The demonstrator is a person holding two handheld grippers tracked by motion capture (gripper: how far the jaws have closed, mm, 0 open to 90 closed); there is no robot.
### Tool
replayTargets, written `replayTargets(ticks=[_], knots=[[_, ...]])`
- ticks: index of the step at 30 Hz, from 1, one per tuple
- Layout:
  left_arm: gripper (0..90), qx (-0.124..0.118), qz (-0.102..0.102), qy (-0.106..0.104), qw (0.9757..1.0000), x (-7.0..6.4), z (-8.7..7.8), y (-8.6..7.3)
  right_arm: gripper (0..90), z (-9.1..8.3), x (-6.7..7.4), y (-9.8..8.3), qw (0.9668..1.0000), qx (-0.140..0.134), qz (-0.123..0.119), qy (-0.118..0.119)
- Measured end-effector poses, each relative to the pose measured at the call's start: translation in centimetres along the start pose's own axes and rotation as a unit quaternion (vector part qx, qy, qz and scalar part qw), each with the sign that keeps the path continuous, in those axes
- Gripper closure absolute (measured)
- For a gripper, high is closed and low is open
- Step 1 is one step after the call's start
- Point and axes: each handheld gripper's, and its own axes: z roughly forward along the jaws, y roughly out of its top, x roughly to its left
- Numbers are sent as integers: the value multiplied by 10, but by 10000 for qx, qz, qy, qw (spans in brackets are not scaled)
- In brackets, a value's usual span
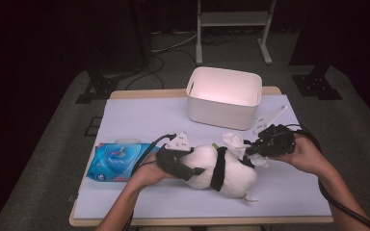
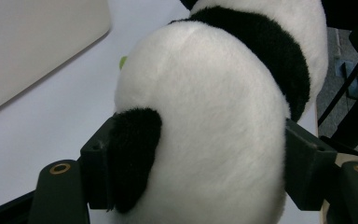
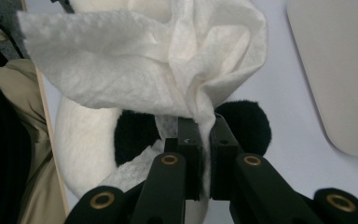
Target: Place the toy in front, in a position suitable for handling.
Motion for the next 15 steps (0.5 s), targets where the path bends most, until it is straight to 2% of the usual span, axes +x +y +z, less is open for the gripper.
replayTargets(ticks=[4, 11, 15], knots=[[266, 15, 1, 29, 10000, -1, 1, 4, 854, -2, 4, -1, 10000, 5, -19, -15], [266, 93, 73, 57, 9999, -3, 1, 13, 854, -1, 13, 9, 9998, 8, -195, 42], [265, 83, 110, 69, 9999, -5, 2, 19, 853, 2, 21, 17, 9992, 40, -376, 98]])
